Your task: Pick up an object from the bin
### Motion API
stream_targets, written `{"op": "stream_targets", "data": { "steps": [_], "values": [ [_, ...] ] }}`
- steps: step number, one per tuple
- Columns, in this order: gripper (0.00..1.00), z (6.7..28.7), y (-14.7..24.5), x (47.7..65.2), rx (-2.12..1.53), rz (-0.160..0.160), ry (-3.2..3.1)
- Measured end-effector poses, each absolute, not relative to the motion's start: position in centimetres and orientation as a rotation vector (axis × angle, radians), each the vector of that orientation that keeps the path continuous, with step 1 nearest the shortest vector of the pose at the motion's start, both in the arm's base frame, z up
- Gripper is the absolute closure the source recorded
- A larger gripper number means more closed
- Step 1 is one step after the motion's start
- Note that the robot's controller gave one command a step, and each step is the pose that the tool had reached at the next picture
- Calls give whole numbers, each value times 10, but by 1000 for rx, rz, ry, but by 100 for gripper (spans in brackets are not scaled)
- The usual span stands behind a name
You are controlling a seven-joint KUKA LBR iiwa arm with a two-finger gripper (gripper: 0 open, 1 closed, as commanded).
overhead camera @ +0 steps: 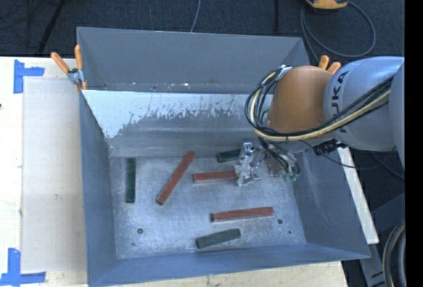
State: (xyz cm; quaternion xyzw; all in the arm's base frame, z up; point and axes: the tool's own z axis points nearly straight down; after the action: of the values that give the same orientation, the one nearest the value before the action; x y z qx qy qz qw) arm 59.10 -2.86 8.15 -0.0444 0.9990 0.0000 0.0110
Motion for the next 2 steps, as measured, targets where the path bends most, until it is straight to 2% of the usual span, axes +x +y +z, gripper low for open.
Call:
{"op": "stream_targets", "data": {
  "steps": [1, 2],
  "values": [
    [0, 76, -29, 587, -141, -1, 3127],
    [100, 77, -29, 587, -139, 0, 3129]
  ]
}}
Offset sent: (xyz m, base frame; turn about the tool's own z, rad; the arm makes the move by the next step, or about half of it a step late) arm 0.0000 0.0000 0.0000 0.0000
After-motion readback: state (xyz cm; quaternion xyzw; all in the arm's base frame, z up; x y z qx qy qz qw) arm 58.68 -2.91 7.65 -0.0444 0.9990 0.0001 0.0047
